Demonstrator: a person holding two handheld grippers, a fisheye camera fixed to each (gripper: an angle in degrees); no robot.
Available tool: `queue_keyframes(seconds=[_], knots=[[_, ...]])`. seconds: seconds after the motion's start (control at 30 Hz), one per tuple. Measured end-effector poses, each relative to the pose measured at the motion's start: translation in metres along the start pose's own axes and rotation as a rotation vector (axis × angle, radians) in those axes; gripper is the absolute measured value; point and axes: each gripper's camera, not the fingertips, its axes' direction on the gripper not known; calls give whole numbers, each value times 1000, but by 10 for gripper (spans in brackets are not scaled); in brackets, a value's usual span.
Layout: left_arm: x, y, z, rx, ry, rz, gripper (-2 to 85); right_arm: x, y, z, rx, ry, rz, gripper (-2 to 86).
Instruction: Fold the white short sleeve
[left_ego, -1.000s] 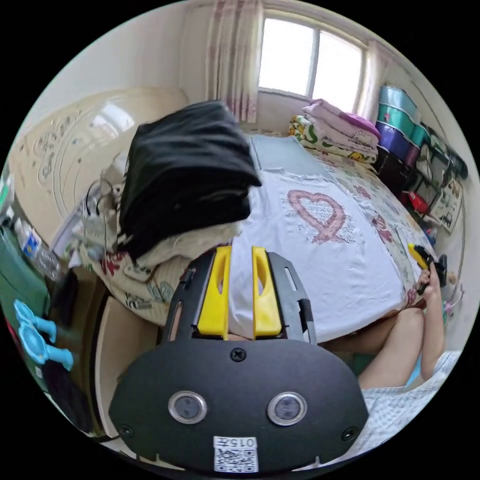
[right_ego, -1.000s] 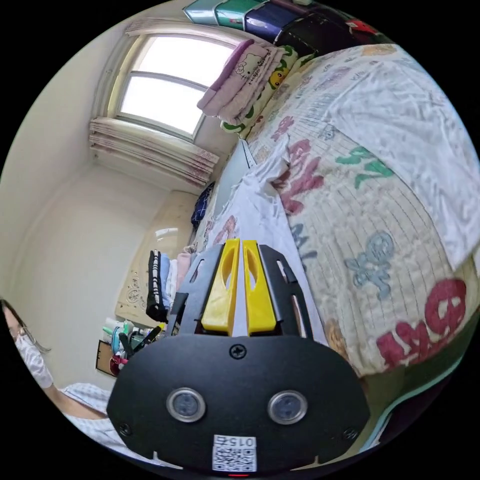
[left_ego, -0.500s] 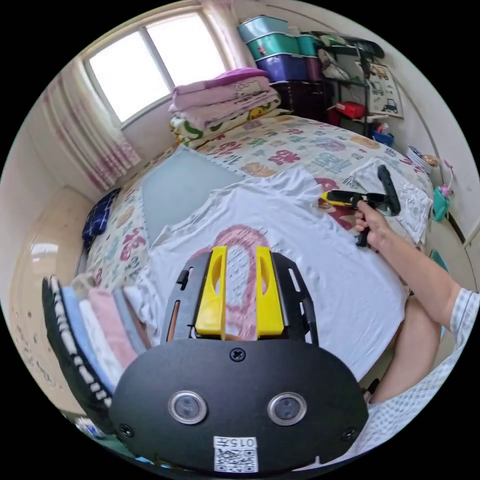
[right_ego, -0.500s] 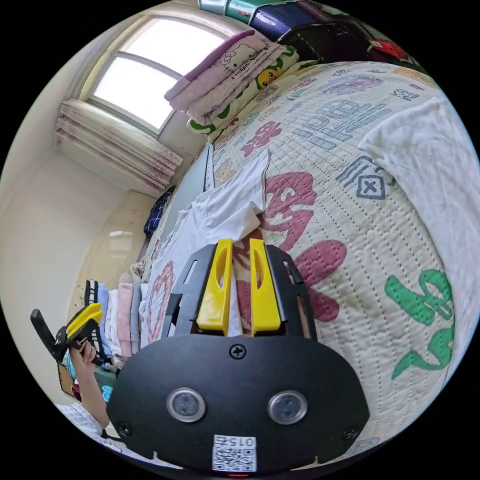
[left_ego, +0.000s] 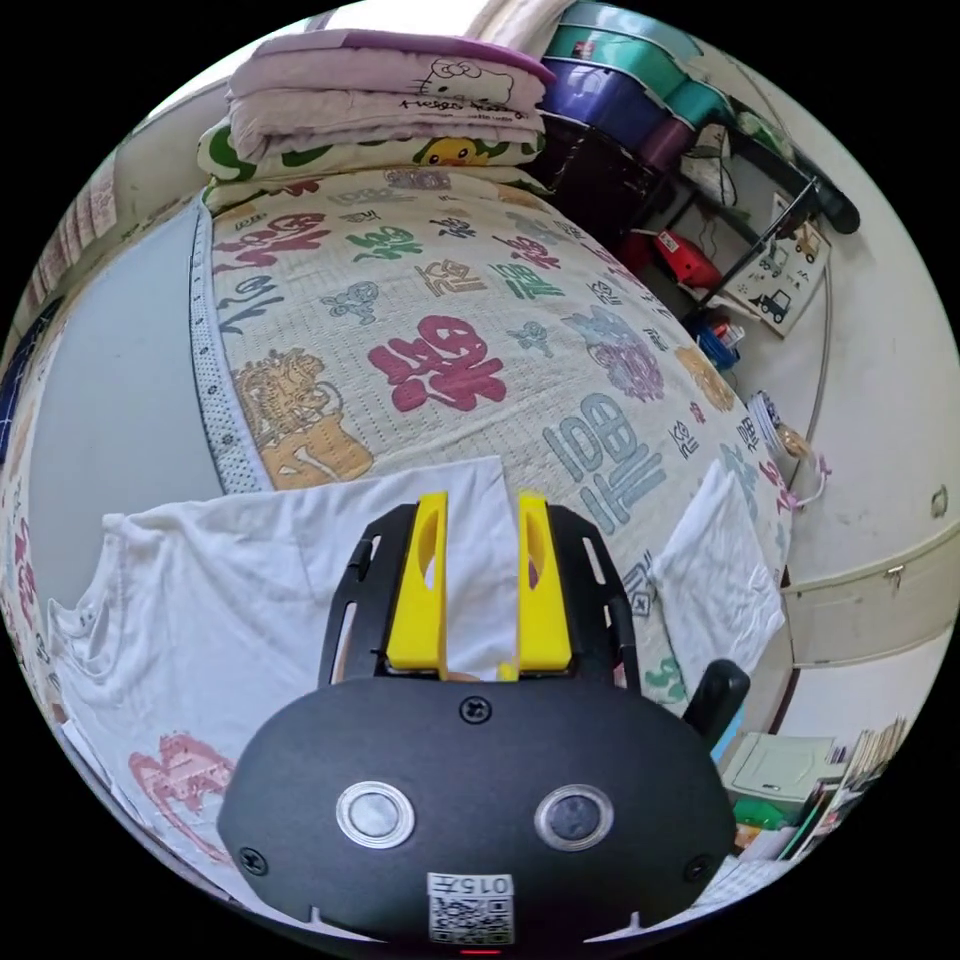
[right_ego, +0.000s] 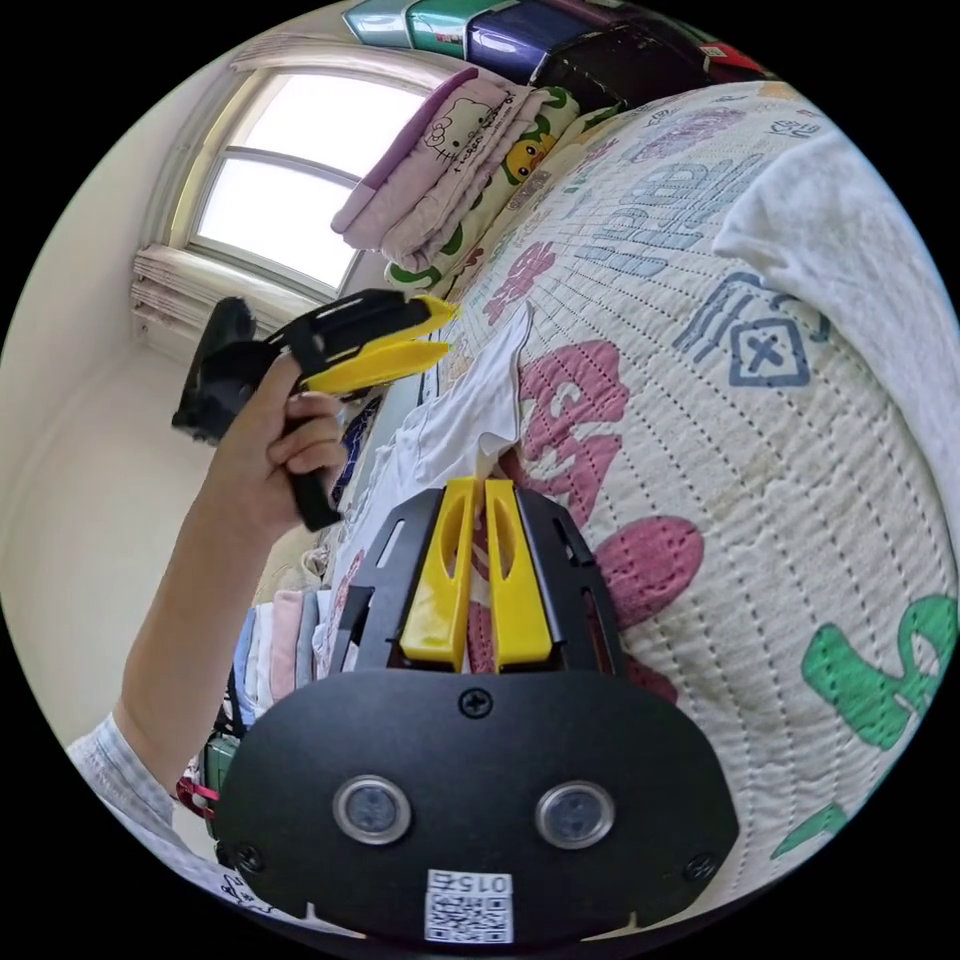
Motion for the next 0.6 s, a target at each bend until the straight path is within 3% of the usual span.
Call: queue_keyframes(seconds=[0.17, 0.33, 0.47, 0.6], knots=[[-5, -32, 37, -15, 91, -45, 114, 16, 2, 7, 4, -9, 4, 1], [-10, -43, 48, 13, -48, -60, 67, 39, 12, 17, 4, -34, 17, 1], [-30, -45, 44, 9, 5, -86, 34, 55, 27, 21, 18, -57, 12, 3], [-66, -17, -15, 190, 124, -93, 11, 58, 48, 15, 60, -43, -89, 5]])
